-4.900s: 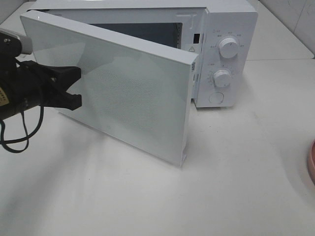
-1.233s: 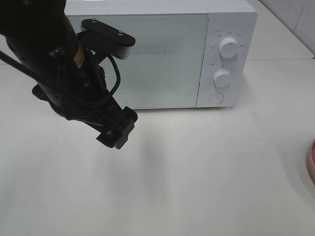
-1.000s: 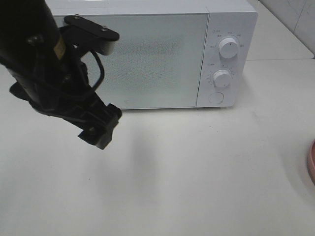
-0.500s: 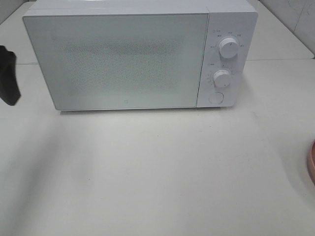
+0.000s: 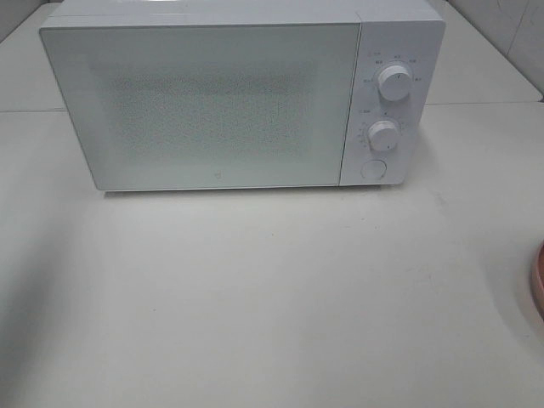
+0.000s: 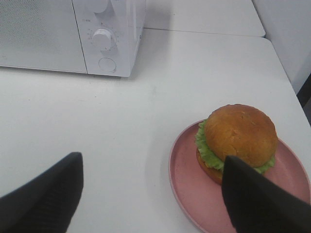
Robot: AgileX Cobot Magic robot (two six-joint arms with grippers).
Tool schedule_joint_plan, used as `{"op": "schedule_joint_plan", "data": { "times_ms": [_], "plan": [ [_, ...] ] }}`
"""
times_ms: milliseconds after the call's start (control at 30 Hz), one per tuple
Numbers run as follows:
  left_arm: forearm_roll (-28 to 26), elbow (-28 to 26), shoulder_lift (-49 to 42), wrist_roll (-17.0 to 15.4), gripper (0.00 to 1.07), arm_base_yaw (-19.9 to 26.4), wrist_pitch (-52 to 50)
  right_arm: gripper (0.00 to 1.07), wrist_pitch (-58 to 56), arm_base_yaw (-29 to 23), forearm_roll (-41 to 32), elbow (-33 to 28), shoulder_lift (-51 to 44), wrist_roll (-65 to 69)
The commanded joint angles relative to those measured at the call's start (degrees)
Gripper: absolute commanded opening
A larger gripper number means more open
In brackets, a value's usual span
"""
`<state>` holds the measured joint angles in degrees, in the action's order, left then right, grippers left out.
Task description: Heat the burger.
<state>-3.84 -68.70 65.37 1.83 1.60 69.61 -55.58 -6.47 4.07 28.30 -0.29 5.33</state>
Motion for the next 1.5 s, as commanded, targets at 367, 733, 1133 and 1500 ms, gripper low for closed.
{"op": "schedule_joint_plan", "data": {
  "times_ms": [367, 733, 1133, 1500],
  "plan": [
    [-0.57, 17.36, -21.20, 0.92, 1.01, 0.11, -3.32, 0.75, 0.57, 0.29, -0.11, -0.23, -1.55, -0.34],
    [-1.15, 37.07, -41.88, 1.60, 1.01, 0.11, -6.13, 0.75, 0.57, 0.29, -0.11, -0.23, -1.55, -0.34],
    [0.29, 39.08, -58.16, 1.83, 1.01, 0.11, -8.31, 0.75, 0.57, 0.29, -0.11, -0.23, -1.55, -0.34],
    [0.46, 39.08, -66.86, 1.78, 1.01, 0.11, -8.31, 0.75, 0.57, 0.29, -0.11, -0.23, -1.55, -0.34]
  ]
}}
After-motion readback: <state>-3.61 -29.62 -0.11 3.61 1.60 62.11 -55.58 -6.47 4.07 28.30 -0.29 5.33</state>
